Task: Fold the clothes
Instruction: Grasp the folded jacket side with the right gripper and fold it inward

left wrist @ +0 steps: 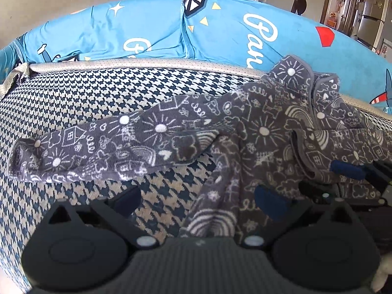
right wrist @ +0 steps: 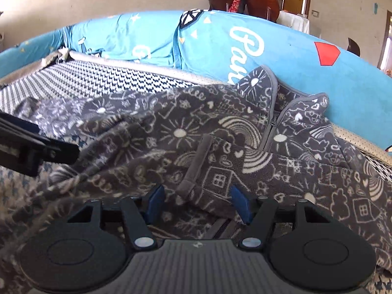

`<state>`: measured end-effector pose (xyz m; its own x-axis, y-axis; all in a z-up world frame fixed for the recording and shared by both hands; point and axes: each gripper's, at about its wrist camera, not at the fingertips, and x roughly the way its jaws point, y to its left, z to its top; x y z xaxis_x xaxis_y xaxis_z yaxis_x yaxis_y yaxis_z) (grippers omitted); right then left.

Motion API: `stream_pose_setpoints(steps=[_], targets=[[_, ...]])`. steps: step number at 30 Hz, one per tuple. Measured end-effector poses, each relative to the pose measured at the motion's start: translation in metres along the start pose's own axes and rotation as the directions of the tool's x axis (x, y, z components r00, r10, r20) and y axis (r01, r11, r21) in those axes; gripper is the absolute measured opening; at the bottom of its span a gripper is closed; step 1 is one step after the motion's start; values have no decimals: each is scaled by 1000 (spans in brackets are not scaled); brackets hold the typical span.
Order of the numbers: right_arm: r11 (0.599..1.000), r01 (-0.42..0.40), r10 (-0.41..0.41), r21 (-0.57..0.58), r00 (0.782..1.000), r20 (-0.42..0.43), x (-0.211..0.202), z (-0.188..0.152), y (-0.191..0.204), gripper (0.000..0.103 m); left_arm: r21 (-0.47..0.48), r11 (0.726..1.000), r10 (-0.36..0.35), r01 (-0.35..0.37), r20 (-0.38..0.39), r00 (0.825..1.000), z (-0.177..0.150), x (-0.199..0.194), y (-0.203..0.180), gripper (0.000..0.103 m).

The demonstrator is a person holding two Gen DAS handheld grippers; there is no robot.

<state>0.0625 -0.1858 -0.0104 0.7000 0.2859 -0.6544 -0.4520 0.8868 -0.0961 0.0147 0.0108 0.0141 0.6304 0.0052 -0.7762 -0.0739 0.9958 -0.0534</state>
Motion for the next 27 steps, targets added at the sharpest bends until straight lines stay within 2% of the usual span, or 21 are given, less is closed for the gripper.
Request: stream_pose_setpoints(steps=[6, 10, 11, 17, 21, 24, 27], targets=[[1000, 26, -26, 2, 1000, 2, 8, 3, -3, 39, 3, 1000, -21, 21, 3, 1000, -2, -7, 0, 103], [999, 22, -23, 44, 1000, 9, 8, 7, -6, 13, 9, 999, -32, 32, 4, 999, -4, -11, 0, 103], [998, 20, -21, 57, 1000, 11, 7, 9, -7, 11, 8, 999, -33, 33, 5, 999, -4, -12, 0, 103], [977, 31, -44, 209, 998, 54, 4, 21, -19, 11, -11, 999, -38, 38, 2, 999, -5, -15, 8, 103], [958, 20, -62, 286, 989, 136, -3, 38, -25, 11, -26, 999, -38, 38, 1, 999, -5, -18, 14, 103], [947, -22, -56, 322, 971, 231, -13, 57, -25, 11, -31, 999, -32, 33, 9, 999, -5, -20, 19, 103], [943, -87, -29, 322, 940, 339, -24, 75, -19, 11, -38, 999, -20, 21, 20, 1000, -4, -22, 25, 103]])
